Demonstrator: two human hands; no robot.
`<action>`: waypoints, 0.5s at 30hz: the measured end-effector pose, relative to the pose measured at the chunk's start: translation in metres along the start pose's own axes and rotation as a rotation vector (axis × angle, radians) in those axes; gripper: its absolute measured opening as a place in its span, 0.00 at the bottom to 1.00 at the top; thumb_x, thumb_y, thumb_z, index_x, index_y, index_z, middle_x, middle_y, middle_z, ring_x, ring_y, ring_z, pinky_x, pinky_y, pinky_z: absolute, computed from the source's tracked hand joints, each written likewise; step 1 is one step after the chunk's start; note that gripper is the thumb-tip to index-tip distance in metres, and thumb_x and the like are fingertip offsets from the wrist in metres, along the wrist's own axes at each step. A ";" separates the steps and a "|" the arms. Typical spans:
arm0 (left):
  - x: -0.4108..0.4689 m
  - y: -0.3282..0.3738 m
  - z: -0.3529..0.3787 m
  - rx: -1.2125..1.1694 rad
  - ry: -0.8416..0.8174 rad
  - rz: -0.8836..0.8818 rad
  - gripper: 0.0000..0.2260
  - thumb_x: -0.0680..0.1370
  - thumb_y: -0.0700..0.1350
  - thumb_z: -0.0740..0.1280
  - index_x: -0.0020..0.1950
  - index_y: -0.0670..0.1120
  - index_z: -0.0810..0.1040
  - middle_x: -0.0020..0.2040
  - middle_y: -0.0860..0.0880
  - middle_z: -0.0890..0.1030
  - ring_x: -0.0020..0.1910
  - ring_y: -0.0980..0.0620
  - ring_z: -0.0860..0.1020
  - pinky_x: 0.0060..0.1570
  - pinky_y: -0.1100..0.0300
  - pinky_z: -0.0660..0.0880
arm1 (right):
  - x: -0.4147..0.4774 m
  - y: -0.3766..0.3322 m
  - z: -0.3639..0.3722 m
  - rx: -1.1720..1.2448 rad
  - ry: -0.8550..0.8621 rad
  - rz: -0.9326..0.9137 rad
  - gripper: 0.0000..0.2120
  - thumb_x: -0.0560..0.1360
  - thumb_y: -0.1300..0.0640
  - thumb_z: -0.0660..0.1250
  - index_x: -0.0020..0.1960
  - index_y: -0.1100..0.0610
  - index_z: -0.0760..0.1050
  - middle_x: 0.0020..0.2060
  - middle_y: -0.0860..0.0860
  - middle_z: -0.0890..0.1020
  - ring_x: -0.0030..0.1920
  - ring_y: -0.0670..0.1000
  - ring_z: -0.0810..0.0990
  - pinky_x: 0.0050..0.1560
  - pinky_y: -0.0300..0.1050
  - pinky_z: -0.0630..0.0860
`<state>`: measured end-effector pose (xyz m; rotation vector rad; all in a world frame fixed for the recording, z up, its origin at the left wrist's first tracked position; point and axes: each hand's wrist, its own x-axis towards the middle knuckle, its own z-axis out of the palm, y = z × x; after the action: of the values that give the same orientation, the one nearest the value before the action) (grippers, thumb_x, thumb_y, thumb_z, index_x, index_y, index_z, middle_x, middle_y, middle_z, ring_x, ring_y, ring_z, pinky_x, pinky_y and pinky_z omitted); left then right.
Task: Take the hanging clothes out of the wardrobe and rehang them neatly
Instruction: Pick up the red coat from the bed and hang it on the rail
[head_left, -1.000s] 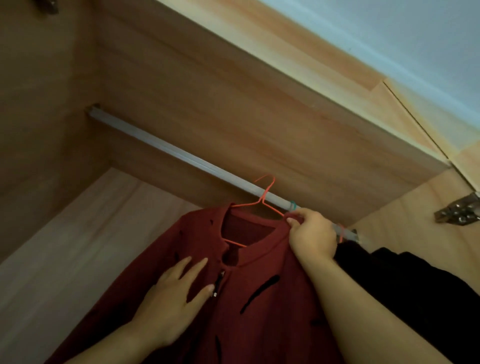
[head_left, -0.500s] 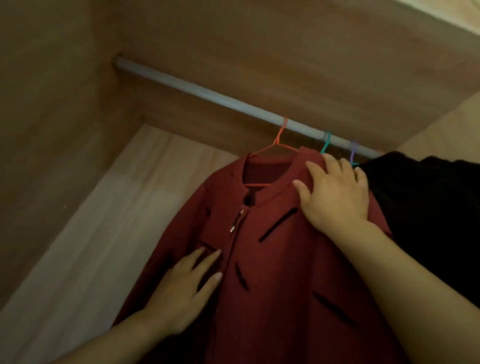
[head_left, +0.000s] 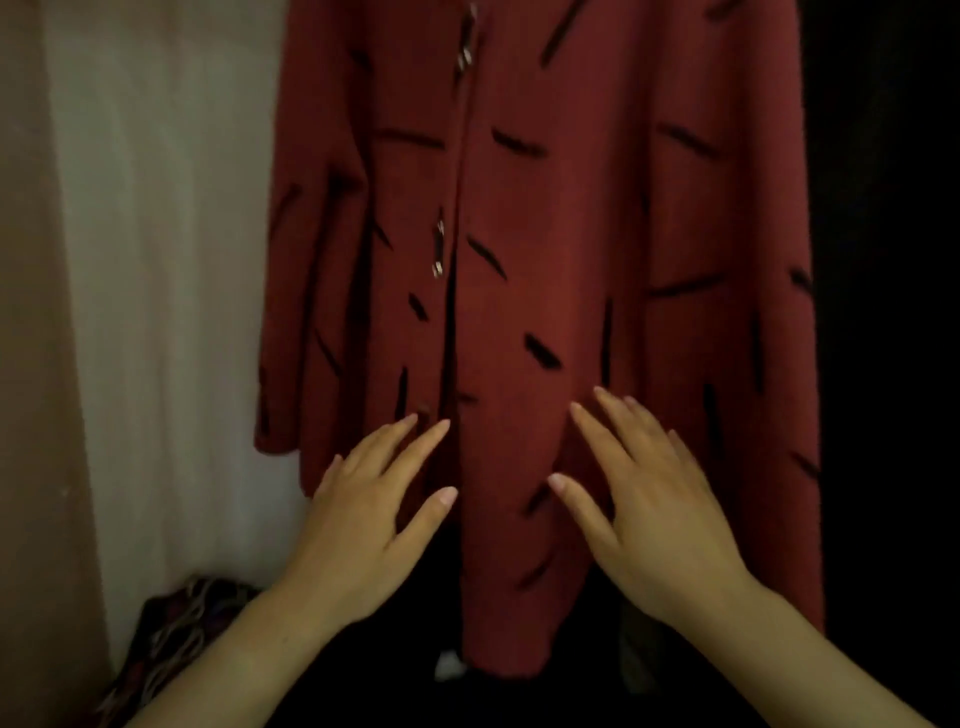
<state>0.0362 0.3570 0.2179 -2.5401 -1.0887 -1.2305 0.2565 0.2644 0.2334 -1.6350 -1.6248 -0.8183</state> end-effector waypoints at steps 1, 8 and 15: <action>-0.017 0.002 0.007 0.002 -0.037 0.004 0.29 0.74 0.70 0.42 0.74 0.64 0.53 0.75 0.57 0.58 0.74 0.58 0.55 0.69 0.41 0.60 | -0.025 -0.001 0.006 0.004 -0.056 0.024 0.31 0.76 0.37 0.50 0.71 0.53 0.66 0.71 0.53 0.68 0.70 0.56 0.66 0.64 0.59 0.65; -0.121 0.045 0.051 -0.057 -0.270 0.097 0.27 0.77 0.65 0.48 0.73 0.57 0.62 0.73 0.52 0.65 0.72 0.50 0.62 0.68 0.38 0.60 | -0.191 -0.016 0.002 -0.021 -0.334 0.285 0.30 0.76 0.37 0.50 0.71 0.53 0.66 0.70 0.53 0.69 0.69 0.56 0.68 0.62 0.60 0.70; -0.225 0.113 0.100 -0.209 -0.603 0.290 0.27 0.76 0.63 0.51 0.72 0.53 0.66 0.71 0.48 0.68 0.70 0.48 0.64 0.68 0.45 0.59 | -0.350 -0.034 -0.059 -0.072 -0.525 0.673 0.32 0.76 0.35 0.47 0.71 0.53 0.66 0.69 0.54 0.70 0.69 0.58 0.67 0.66 0.60 0.64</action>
<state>0.0811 0.1883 0.0109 -3.1928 -0.6425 -0.5365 0.2166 0.0160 -0.0189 -2.3839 -1.2066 -0.1005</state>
